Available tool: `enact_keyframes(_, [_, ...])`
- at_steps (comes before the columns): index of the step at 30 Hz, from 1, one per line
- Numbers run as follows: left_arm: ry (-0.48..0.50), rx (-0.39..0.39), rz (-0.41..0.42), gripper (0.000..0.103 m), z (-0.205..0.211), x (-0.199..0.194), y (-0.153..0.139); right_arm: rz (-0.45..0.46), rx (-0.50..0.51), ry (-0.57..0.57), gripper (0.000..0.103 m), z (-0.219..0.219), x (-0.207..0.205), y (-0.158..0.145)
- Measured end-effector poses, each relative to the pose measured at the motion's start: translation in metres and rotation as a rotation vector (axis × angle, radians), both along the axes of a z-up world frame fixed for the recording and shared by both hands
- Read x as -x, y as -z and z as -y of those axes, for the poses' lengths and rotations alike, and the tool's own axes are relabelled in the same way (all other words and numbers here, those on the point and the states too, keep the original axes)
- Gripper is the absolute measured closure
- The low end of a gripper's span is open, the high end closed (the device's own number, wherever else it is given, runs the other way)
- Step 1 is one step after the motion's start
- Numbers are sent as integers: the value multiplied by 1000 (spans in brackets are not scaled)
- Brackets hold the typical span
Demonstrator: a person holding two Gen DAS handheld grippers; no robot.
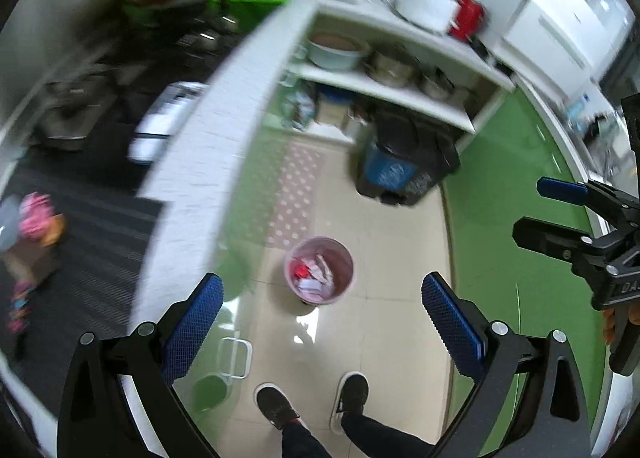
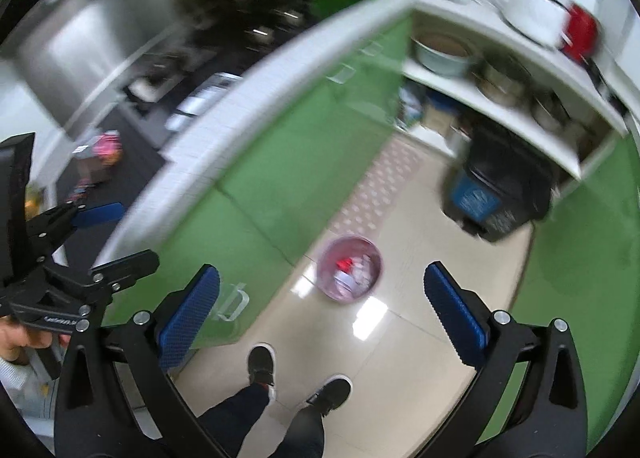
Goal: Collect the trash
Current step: 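Move both tools back to the mat, then grasp the patterned snack box with the left gripper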
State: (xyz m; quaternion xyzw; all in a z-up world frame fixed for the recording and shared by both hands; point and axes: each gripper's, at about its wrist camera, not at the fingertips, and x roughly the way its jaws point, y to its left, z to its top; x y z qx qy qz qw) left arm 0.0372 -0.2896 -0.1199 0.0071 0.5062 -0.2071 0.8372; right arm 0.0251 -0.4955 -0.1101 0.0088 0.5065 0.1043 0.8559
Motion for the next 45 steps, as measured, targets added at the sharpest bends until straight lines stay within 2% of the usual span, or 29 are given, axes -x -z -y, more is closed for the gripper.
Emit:
enact_keyframes(4, [-139, -13, 38, 7, -55, 17, -24, 41, -27, -144, 3, -52, -6, -27])
enact_keyframes(7, [-246, -41, 53, 7, -104, 28, -33, 43, -40, -231, 3, -88, -10, -34])
enact_keyframes(10, [-312, -60, 63, 7, -142, 32, -42, 50, -46, -314, 3, -126, -14, -40])
enact_keyframes(13, [-351, -81, 68, 7, -183, 33, -47, 56, -54, -371, 3, -169, -19, -45])
enact_keyframes(16, [-348, -107, 67, 7, -213, 34, -48, 65, -54, -394, 3, -197, -23, -48])
enact_keyframes(20, [-341, -128, 34, 7, -250, 26, -33, 58, -58, -410, 3, -241, -27, -46])
enact_keyframes(28, [-368, -136, -22, 7, -286, -4, 3, 8, -42, -462, 3, -290, -45, -29])
enact_keyframes(36, [-378, -161, -84, 7, -296, -35, 44, -35, -30, -544, 3, -311, -76, -10])
enact_keyframes(41, [-377, -189, -94, 8, -299, -47, 62, -60, -18, -576, 3, -321, -95, 1])
enact_keyframes(42, [-377, -189, -95, 10, -300, -49, 65, -63, -17, -579, 3, -322, -97, 3])
enact_keyframes(44, [-370, -189, -107, 24, -300, -51, 70, -70, -16, -587, 3, -325, -102, 6])
enact_keyframes(45, [-369, -190, -117, 35, -301, -53, 73, -72, -16, -589, 3, -327, -103, 8])
